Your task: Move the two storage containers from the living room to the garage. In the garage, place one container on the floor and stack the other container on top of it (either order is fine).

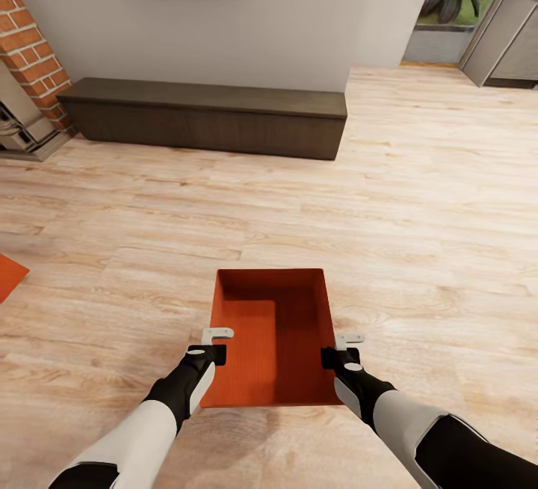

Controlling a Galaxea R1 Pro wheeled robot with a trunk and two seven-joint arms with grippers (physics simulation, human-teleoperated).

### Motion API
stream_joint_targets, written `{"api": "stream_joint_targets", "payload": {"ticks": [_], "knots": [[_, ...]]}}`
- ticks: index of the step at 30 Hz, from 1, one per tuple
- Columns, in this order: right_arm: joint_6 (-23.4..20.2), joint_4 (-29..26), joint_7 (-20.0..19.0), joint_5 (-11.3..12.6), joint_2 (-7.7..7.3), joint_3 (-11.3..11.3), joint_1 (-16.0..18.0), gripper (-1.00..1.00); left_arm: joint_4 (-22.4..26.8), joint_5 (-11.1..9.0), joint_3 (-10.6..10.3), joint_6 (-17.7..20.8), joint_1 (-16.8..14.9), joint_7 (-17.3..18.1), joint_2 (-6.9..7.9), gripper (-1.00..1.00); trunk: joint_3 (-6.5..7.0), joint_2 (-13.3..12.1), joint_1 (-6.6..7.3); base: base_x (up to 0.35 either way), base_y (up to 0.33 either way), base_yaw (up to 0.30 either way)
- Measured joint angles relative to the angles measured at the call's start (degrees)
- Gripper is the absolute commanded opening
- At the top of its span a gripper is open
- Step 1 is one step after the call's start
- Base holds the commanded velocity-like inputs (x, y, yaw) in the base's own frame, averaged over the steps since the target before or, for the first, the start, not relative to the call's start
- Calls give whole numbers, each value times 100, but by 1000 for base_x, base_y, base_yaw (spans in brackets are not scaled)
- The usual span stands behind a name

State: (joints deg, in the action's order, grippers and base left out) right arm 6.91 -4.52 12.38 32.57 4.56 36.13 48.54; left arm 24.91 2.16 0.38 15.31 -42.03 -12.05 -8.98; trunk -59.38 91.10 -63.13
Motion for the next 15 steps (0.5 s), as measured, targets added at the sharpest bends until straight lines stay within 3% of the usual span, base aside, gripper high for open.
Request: {"api": "stream_joint_targets", "payload": {"ticks": [15], "knots": [[0,-1,1,-4,1,-3,0,-100,6,-2,-5,1,0,0,2,-100,269,-602,330,0,0,0]]}}
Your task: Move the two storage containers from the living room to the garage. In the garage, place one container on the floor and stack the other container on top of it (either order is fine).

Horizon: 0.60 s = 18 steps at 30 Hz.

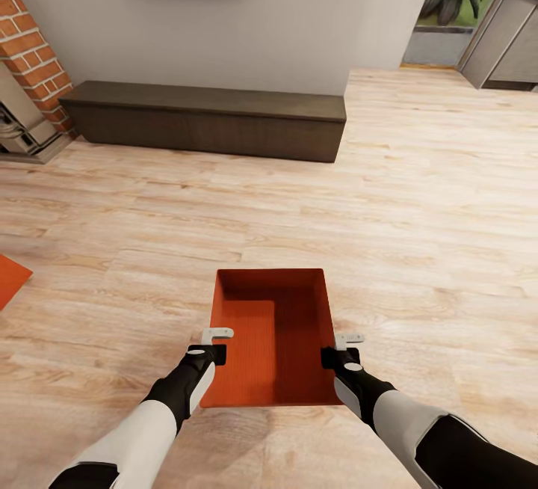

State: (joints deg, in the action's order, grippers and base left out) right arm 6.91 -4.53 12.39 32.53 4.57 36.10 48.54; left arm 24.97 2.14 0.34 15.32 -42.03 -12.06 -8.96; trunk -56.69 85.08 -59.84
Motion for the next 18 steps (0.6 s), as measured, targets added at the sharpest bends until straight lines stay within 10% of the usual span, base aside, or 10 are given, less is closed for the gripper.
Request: {"api": "stream_joint_targets", "payload": {"ticks": [18], "knots": [[-1,0,0,0,0,-1,-1,-100,-2,2,1,0,0,0,-1,-100,323,-722,395,0,0,0]]}}
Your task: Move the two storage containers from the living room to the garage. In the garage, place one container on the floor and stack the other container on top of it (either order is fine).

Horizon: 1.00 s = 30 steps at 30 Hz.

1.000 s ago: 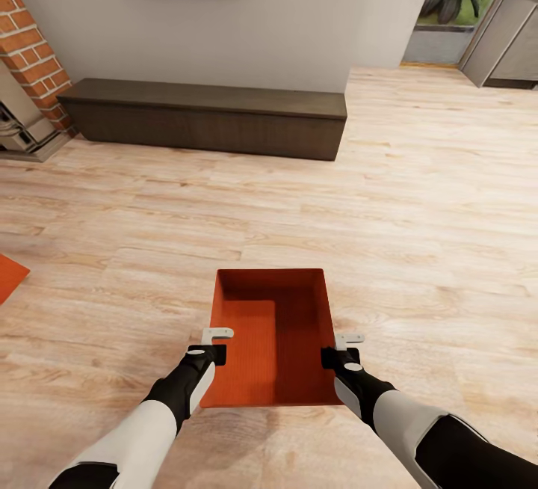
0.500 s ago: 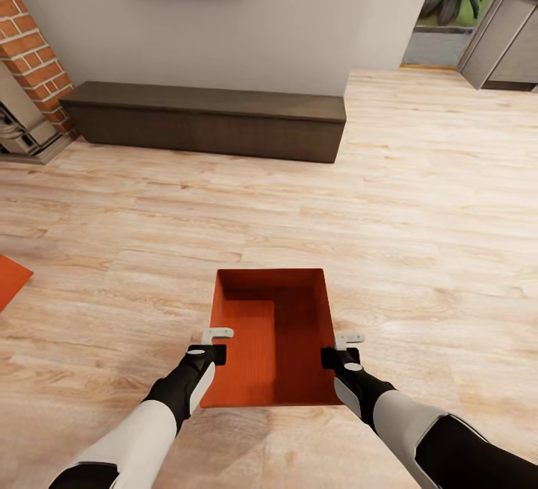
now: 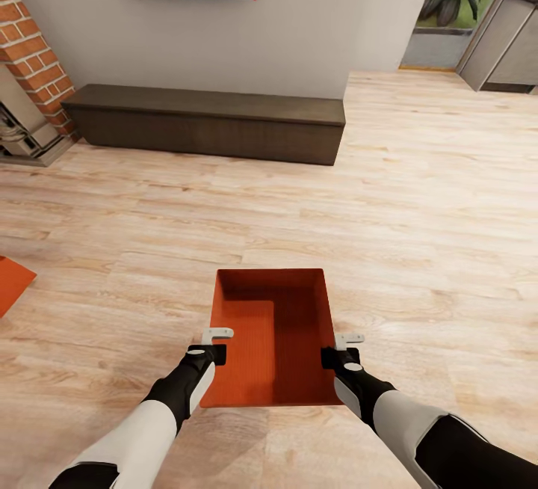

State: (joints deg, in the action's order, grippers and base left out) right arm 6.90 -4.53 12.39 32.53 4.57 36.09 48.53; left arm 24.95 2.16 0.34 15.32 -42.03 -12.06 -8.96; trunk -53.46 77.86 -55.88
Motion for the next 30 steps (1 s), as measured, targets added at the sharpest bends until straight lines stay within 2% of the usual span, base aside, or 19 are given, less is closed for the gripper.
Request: {"api": "stream_joint_targets", "payload": {"ticks": [30], "knots": [[7,-2,1,-8,1,-12,0,-100,12,4,-3,2,0,0,1,-100,539,-1204,659,0,0,0]]}}
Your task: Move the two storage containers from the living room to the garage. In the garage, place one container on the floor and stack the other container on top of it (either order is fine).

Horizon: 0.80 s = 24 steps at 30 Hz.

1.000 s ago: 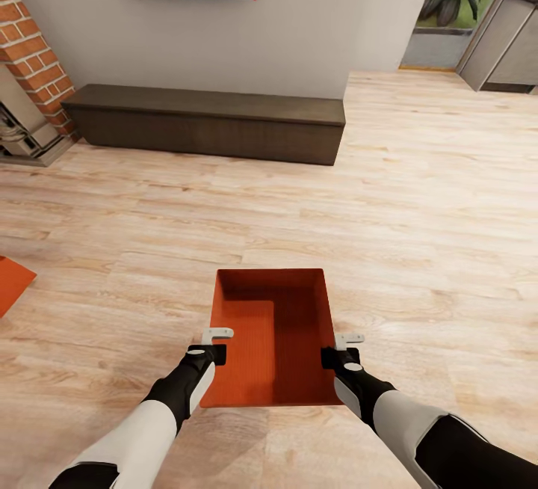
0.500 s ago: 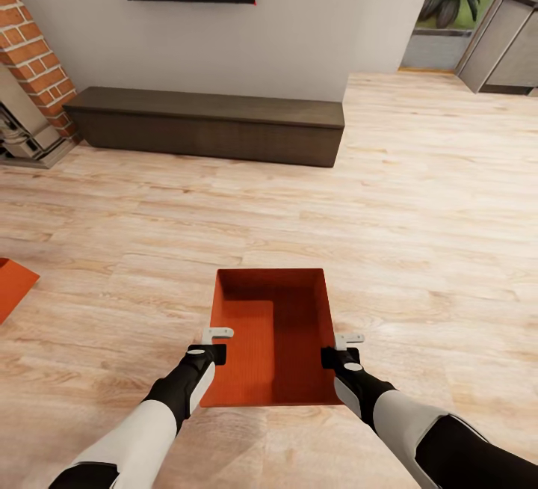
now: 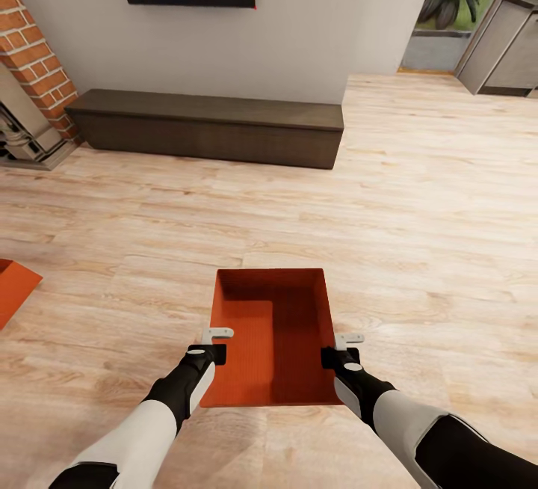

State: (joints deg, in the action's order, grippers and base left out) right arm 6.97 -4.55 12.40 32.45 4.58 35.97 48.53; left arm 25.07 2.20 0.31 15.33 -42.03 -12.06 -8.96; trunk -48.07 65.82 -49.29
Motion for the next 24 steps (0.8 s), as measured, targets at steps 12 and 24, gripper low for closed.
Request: {"api": "stream_joint_targets", "payload": {"ticks": [12,24], "knots": [[-3,0,0,1,0,4,2,-100,-1,-1,2,0,0,0,0,-100,216,-482,264,0,0,0],[-6,0,0,-5,0,0,1,-100,-3,-1,3,0,0,0,0,-100,431,-963,527,0,0,0]]}}
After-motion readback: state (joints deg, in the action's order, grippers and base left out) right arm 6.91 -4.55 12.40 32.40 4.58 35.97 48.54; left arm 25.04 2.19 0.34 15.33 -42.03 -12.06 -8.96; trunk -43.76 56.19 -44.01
